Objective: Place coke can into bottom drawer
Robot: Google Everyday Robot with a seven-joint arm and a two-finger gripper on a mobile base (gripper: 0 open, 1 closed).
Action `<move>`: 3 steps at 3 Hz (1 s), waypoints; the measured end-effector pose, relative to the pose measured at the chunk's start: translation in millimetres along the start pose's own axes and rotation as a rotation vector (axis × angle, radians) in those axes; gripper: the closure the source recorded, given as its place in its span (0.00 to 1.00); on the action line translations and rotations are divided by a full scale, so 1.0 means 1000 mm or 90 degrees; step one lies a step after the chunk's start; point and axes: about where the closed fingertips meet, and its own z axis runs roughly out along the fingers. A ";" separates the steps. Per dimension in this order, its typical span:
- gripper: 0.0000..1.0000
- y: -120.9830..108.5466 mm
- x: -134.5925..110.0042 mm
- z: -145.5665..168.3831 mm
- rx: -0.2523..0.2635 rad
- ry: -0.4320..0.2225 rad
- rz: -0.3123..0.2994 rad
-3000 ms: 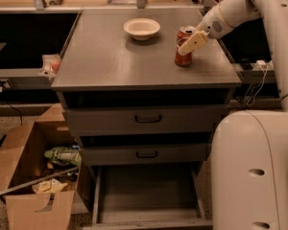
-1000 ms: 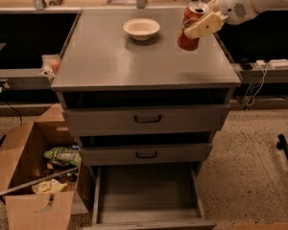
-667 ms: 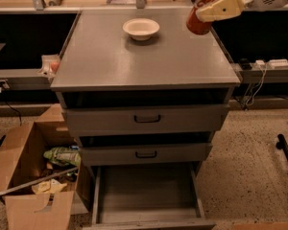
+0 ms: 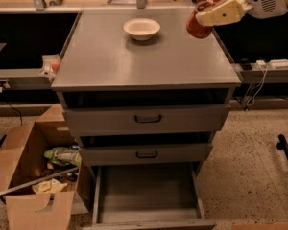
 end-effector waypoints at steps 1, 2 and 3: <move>1.00 0.022 0.002 0.009 -0.059 0.003 -0.017; 1.00 0.068 0.007 0.005 -0.125 0.014 -0.044; 1.00 0.147 0.056 0.021 -0.197 0.084 -0.044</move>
Offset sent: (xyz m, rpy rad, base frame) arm -0.1253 0.0713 -0.1242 -0.1317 0.2688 0.3505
